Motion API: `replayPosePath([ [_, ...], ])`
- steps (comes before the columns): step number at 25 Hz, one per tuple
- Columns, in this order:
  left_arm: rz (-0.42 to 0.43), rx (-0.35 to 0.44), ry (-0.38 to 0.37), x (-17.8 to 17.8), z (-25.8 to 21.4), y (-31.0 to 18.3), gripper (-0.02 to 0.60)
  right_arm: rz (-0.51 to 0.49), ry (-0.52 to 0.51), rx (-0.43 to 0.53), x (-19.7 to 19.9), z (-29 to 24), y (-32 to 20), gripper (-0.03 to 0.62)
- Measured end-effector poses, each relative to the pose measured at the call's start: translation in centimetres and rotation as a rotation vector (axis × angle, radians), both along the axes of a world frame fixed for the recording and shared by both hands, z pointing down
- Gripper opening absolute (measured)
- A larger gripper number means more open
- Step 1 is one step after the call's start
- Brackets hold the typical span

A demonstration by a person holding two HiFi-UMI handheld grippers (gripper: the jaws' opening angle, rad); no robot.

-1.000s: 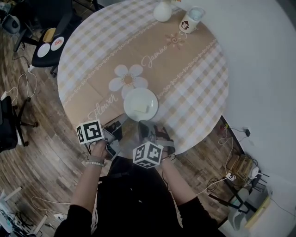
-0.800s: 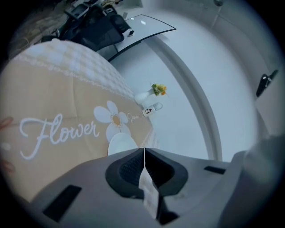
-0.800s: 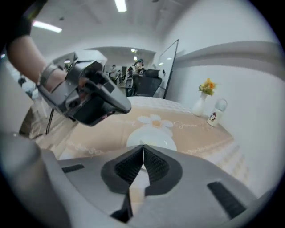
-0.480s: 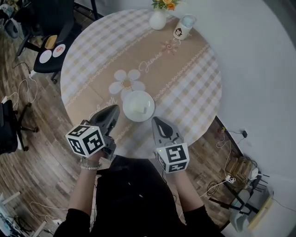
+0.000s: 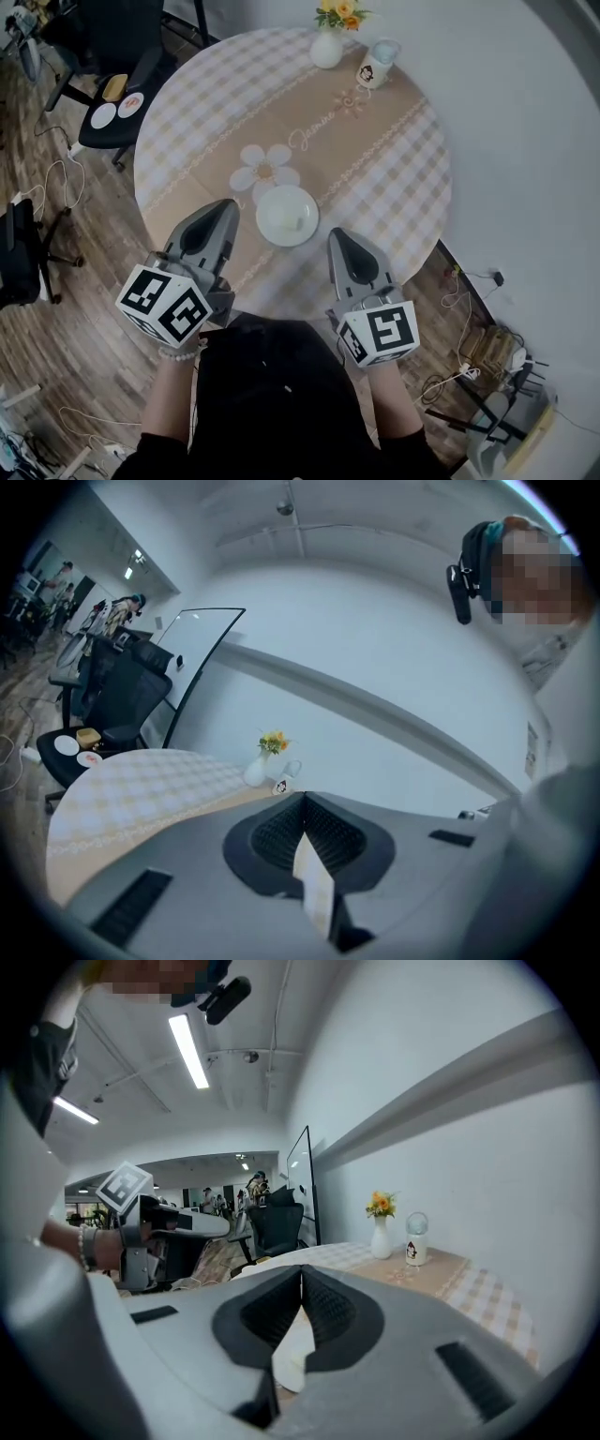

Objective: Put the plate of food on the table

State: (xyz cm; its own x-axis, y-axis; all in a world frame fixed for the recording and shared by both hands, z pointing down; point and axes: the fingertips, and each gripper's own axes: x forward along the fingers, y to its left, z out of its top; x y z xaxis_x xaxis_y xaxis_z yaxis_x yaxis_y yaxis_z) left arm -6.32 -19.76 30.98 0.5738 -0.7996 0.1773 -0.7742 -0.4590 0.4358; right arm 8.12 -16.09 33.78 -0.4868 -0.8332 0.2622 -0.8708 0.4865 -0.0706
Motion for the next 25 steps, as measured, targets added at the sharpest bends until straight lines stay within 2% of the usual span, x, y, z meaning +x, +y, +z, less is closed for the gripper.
replayPosePath([
  [4, 0.012, 0.112, -0.049, -1.7, -2.4, 3.1, 0.002, 0.014, -0.05, 0.046, -1.6, -2.1, 2.5, 0.0],
  [12, 0.054, 0.23, -0.145, 0.1, -5.4, 3.9, 0.002, 0.009, -0.069, 0.107, -1.6, -5.5, 2.3, 0.0],
  [16, 0.083, 0.251, -0.161, 0.8, -5.6, 4.1, 0.002, 0.01, -0.086, 0.102, -1.7, -5.8, 2.1, 0.0],
  [25, 0.092, 0.255, -0.191, 1.0, -5.3, 4.1, 0.002, 0.016, -0.083, 0.087, -1.7, -5.4, 1.9, 0.0],
])
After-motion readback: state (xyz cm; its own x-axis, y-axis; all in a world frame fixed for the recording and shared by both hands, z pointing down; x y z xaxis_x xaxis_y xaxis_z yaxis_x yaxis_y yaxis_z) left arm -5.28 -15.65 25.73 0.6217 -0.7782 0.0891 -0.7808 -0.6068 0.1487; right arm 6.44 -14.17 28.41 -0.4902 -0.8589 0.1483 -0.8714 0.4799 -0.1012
